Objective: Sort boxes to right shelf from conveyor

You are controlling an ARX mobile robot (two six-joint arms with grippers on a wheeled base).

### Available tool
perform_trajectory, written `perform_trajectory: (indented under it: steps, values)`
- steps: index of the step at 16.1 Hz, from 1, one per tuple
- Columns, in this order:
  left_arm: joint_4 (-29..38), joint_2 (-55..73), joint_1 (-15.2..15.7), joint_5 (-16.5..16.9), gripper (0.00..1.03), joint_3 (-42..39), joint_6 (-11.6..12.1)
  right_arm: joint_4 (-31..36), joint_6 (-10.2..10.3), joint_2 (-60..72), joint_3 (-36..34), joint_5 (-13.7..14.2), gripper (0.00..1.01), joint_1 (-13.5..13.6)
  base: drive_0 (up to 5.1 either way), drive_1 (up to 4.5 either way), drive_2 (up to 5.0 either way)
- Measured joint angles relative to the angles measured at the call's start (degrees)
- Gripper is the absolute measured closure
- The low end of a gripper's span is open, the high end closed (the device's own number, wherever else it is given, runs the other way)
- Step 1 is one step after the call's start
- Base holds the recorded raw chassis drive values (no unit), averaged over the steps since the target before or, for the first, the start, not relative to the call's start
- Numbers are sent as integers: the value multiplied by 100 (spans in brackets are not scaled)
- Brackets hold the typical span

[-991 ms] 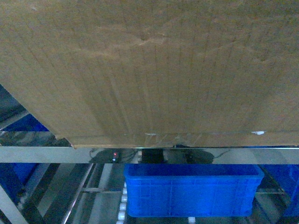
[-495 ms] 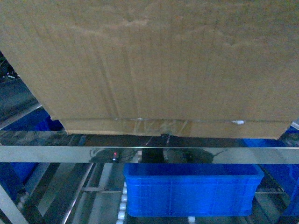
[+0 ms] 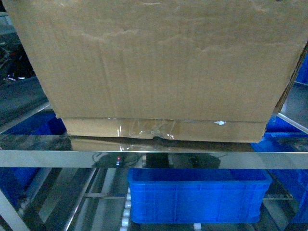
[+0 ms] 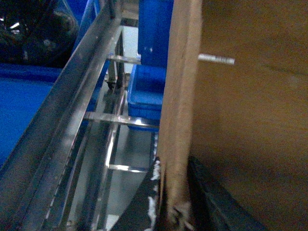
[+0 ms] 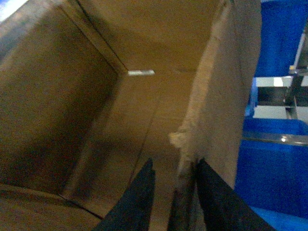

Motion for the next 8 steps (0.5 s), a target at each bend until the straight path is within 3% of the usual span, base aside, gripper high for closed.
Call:
perform_trajectory:
  steps: [6, 7, 8]
  values:
    - [42, -63, 2, -17, 18, 96, -107, 63, 20, -61, 85, -129, 10, 46, 0, 0, 0]
    - [39, -63, 9, -20, 7, 96, -107, 179, 20, -61, 83, -103, 1, 76, 0, 0, 0]
    - [50, -63, 11, -17, 4, 96, -107, 562, 20, -98, -17, -125, 4, 79, 0, 0, 0]
